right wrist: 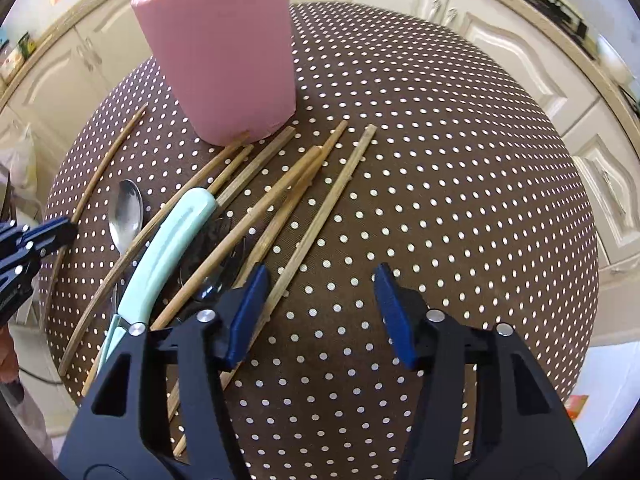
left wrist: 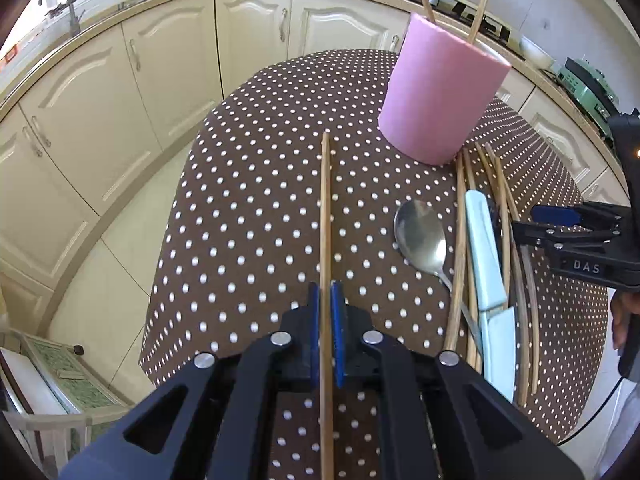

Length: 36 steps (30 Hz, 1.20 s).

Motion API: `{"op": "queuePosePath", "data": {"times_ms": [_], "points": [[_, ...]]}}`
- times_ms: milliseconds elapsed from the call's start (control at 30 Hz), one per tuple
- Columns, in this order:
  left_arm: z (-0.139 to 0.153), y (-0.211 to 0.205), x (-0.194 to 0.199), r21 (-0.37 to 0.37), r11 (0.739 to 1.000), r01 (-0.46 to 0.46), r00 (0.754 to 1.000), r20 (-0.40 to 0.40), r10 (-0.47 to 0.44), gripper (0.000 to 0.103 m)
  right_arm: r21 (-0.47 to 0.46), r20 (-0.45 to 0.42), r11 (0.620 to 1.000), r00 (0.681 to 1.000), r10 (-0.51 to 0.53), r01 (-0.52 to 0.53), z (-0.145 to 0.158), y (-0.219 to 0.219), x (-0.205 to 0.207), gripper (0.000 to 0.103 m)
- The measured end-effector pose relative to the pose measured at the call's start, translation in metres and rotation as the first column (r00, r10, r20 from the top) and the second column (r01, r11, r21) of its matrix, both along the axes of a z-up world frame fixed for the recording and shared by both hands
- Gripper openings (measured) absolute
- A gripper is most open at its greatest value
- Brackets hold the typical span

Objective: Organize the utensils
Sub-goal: 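Grasp a chopstick with the left gripper while the right gripper grasps another, then lift both held chopsticks over the pink cup and lower them in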

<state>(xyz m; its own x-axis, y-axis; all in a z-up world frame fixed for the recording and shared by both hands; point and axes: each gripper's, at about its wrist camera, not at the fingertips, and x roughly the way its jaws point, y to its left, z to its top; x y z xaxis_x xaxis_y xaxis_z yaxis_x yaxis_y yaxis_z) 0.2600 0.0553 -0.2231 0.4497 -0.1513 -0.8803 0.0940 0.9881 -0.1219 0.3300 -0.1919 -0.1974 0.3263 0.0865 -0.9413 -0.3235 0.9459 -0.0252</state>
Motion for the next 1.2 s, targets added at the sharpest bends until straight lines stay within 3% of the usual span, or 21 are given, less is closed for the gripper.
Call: {"op": "queuePosePath", "data": {"times_ms": [167,367,467,533,600,933,1200], "points": [[-0.001,-0.004,0.018,0.024,0.999,0.044,0.998,-0.041,-0.043,0.008,0.008,-0.067,1.0,0.998,0.01,-0.01,0.002,-0.001,0.028,0.042],[0.003,-0.009,0.032,0.024,0.992,0.121,0.988,-0.102,-0.118,0.018,0.006,-0.082,1.0,0.997,0.012,-0.011,0.003,-0.01,0.048,0.027],[0.004,-0.01,0.037,0.027,0.991,0.128,0.986,-0.108,-0.124,0.015,0.022,-0.067,1.0,0.998,0.004,-0.003,0.006,-0.017,0.05,0.016],[0.005,-0.011,0.043,0.033,0.993,0.115,0.989,-0.099,-0.112,0.006,0.047,-0.053,0.999,0.999,-0.008,0.011,0.006,-0.024,0.051,0.013],[0.005,-0.005,0.043,-0.006,0.995,0.099,0.991,-0.091,-0.099,0.005,0.077,-0.043,0.997,0.999,-0.018,0.021,0.007,-0.035,0.044,0.006],[0.012,0.03,0.025,-0.139,0.989,0.051,0.998,-0.029,-0.056,0.005,0.231,0.031,0.972,0.998,-0.047,0.038,0.022,-0.079,0.019,0.006],[0.046,0.042,0.004,-0.239,0.968,0.077,0.993,0.105,-0.053,0.005,0.364,0.142,0.931,0.987,-0.072,0.016,0.062,-0.114,-0.019,0.006]]}}
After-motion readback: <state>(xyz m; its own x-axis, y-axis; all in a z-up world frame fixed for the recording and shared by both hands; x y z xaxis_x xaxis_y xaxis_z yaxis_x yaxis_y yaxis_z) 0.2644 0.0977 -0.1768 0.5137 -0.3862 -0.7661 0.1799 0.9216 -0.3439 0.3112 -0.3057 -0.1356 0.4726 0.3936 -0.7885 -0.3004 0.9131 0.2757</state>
